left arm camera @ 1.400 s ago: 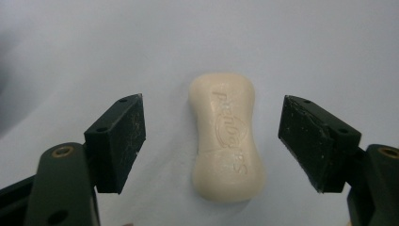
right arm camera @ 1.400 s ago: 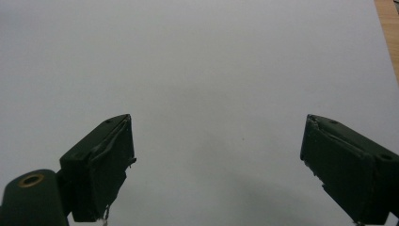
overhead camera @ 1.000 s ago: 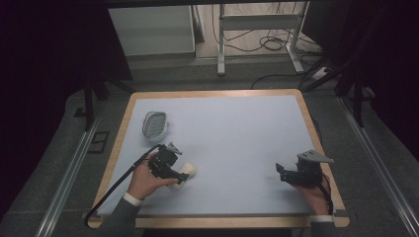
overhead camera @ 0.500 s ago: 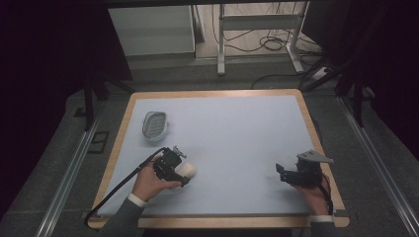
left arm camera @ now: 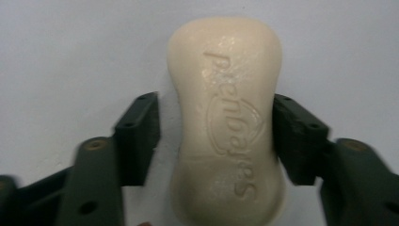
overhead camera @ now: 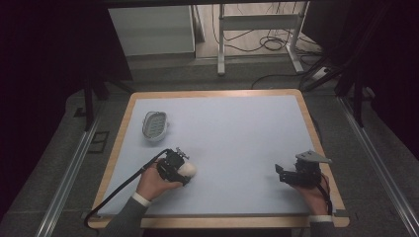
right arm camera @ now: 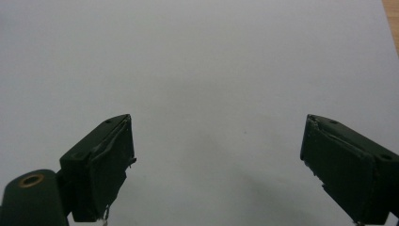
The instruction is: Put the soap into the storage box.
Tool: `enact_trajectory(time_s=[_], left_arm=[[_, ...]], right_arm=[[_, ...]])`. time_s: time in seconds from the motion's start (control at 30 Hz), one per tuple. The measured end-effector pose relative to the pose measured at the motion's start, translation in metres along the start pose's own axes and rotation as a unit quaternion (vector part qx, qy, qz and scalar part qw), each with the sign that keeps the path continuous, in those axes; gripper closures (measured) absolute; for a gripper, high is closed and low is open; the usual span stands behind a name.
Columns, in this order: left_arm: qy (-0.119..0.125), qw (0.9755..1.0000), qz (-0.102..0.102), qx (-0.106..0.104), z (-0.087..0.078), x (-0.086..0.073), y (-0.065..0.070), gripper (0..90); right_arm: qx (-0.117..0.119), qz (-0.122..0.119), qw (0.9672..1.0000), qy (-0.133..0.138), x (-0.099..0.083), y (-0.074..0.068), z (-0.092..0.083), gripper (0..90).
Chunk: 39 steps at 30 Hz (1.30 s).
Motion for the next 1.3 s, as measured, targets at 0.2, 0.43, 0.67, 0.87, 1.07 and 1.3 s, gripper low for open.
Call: enact_trajectory(time_s=[0.2, 0.43, 0.67, 0.87, 1.07, 1.3], left_arm=[[-0.003, 1.0, 0.005, 0.0, -0.002, -0.001, 0.0, 49.5], [0.012, 0.9999, 0.003, -0.005, -0.014, 0.002, -0.006, 49.6], [0.027, 0.9996, 0.0, -0.011, -0.023, 0.005, -0.008, 49.6], [0.038, 0.9992, -0.005, -0.013, -0.029, 0.008, -0.013, 49.7], [0.038, 0.9992, -0.006, -0.01, -0.03, 0.009, -0.015, 49.6], [0.052, 0.9987, -0.002, -0.003, -0.036, 0.017, -0.016, 49.6]], right_arm=[[-0.001, 0.003, 1.0, 0.004, 0.001, 0.002, -0.002, 10.1], [-0.006, 0.006, 0.9999, 0.007, 0.002, 0.005, -0.003, 10.1], [-0.006, 0.005, 1.0, 0.006, 0.002, 0.004, -0.003, 10.1], [-0.007, 0.006, 0.9999, 0.006, 0.001, 0.005, -0.003, 10.1], [-0.006, 0.005, 0.9999, 0.007, 0.002, 0.005, -0.003, 10.1], [-0.007, 0.006, 0.9999, 0.006, 0.001, 0.006, -0.003, 10.1]])
Point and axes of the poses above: each handheld gripper's, and its own axes: z roughly forward along the jaws, x roughly out of its top, y roughly to its right, the point moved 8 cm from there along z, roughly forward along the jaws, and after that the axes turned 8 degrees about y, right-handed, at the moved point
